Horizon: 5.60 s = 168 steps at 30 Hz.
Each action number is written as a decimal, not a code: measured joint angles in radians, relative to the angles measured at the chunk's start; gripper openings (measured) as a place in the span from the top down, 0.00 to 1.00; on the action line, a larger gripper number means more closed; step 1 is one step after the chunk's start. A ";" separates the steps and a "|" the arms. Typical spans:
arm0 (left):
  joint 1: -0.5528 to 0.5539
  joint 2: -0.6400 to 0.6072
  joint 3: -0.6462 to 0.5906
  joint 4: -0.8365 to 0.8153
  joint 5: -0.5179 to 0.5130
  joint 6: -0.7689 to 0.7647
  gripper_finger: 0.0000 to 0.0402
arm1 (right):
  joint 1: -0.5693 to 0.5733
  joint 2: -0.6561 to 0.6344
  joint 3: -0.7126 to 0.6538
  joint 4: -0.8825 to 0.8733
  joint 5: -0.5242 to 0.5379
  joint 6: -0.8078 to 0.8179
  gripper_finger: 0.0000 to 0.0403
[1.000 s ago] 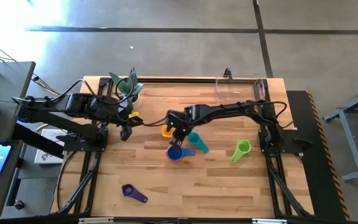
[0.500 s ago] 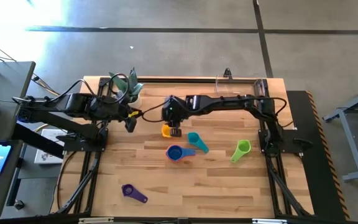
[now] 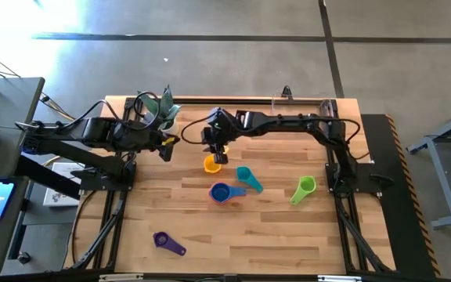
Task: Nest measuring cups in basket
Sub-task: Stack the yellow measuring cup on top of the blue measuring cup, then stack the green measuring cup on top of the yellow measuring cup
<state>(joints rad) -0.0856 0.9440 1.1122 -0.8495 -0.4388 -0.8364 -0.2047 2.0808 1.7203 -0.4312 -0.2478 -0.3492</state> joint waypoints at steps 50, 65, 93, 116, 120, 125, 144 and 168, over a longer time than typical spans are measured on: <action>0.000 0.000 0.000 -0.019 -0.017 0.045 0.88 | 0.016 0.160 -0.001 -0.081 0.145 -0.034 0.83; 0.000 0.000 0.000 -0.019 -0.017 0.045 0.88 | 0.012 0.153 -0.001 -0.112 0.168 0.198 0.99; 0.000 0.000 0.000 -0.022 -0.011 0.151 0.88 | 0.135 -0.054 0.003 -0.392 0.177 0.767 1.00; 0.000 0.000 0.000 -0.022 -0.009 0.195 0.88 | 0.297 -0.027 0.000 -0.413 0.247 0.955 1.00; 0.000 0.000 0.000 -0.021 -0.009 0.198 0.88 | 0.309 -0.020 0.000 -0.402 0.246 0.959 1.00; 0.000 0.000 0.000 -0.022 -0.009 0.203 0.88 | 0.310 -0.015 -0.001 -0.409 0.253 0.967 1.00; 0.000 0.000 0.000 -0.022 -0.009 0.205 0.88 | 0.310 -0.016 -0.001 -0.414 0.251 0.956 0.83; 0.000 0.000 0.000 -0.022 0.068 0.314 0.88 | 0.422 -0.067 -0.001 -0.686 0.255 1.469 0.82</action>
<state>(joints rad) -0.0860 0.9443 1.1122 -0.8715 -0.3705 -0.5223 0.2173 2.0135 1.7191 -1.1175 0.0073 1.1199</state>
